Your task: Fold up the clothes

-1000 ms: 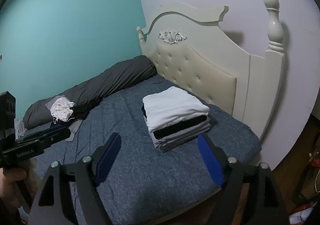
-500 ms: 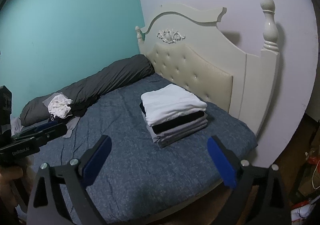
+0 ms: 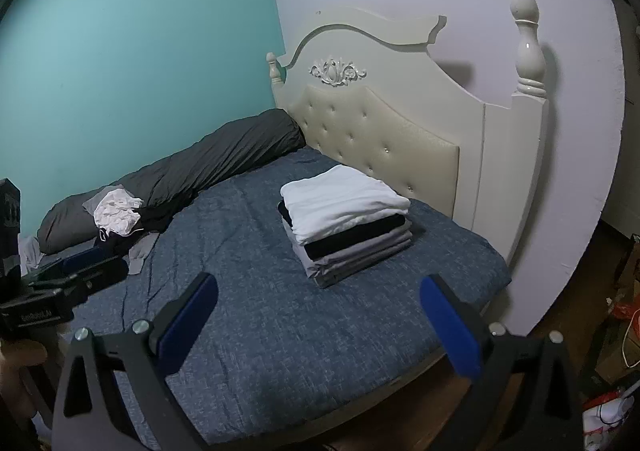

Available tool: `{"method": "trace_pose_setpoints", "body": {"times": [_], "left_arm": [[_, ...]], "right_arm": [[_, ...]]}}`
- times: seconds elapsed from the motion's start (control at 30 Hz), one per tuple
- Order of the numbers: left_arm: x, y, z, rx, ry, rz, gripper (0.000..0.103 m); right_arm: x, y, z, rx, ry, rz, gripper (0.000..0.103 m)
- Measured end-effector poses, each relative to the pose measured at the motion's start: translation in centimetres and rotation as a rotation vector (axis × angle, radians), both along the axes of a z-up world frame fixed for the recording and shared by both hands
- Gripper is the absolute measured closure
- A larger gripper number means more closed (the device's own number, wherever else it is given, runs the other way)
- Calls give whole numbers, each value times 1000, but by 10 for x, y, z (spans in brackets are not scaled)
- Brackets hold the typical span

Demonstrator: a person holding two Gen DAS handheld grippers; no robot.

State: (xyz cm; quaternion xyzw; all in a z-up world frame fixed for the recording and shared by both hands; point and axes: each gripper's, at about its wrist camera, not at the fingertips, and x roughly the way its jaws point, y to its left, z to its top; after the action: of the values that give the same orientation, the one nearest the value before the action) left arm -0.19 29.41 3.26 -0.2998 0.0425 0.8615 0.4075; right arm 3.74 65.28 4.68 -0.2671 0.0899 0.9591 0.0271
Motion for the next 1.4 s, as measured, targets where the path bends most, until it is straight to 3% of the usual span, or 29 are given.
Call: {"method": "trace_pose_setpoints", "body": {"times": [0.7,1.4], "left_arm": [[14,-16,-13,-1,5,0,0],[26,-23,-8,7,25,12,0]], "right_arm": [[20,-17,-14,6,-23,13,1],[24,-14,-16,13,-19,-10,1]]}}
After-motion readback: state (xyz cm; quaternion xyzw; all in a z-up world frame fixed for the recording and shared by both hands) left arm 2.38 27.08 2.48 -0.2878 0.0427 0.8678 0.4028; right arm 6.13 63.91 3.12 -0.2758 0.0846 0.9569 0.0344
